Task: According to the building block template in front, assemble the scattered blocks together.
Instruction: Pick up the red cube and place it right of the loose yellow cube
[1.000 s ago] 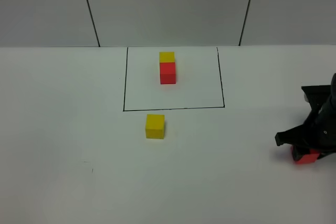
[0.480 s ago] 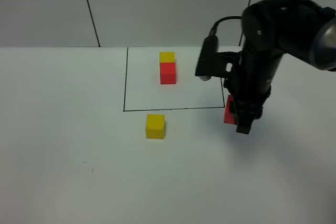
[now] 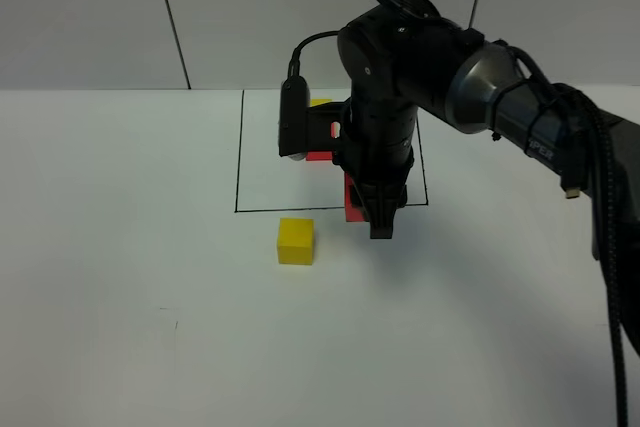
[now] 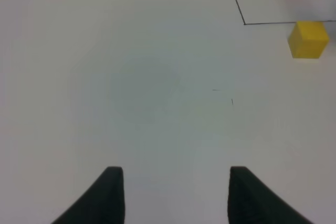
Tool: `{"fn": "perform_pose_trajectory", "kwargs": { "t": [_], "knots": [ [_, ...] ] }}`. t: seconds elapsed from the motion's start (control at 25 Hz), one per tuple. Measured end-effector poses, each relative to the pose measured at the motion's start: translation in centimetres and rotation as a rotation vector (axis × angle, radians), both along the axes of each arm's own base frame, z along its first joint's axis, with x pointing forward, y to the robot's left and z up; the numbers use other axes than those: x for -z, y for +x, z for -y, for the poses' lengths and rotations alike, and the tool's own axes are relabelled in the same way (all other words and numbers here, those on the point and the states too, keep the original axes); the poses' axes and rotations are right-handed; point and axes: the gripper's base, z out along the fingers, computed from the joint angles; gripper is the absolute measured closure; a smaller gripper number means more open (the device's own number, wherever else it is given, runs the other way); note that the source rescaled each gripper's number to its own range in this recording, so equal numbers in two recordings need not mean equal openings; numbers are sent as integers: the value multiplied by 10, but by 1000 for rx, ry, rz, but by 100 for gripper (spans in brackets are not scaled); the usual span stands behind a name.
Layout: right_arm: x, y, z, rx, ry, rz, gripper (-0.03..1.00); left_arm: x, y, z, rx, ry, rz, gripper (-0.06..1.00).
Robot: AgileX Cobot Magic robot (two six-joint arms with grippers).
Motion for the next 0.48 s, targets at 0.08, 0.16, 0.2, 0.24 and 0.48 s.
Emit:
{"fn": "perform_pose_trajectory", "kwargs": {
  "t": [0.08,0.16,0.2,0.24,0.48],
  "knots": [
    [15,5,-5,-9,-2,-23,96,0,0,0,0,0,0,92],
    [28,7,-8,-13,-9,-47,96,0,0,0,0,0,0,92],
    [35,8,-8,-15,-18,-61,96,0,0,0,0,0,0,92],
    [41,9,-9,-14,-23,-70,96,0,0,0,0,0,0,92],
    [67,9,-14,-7,-15,-136,96,0,0,0,0,0,0,92]
  ]
}}
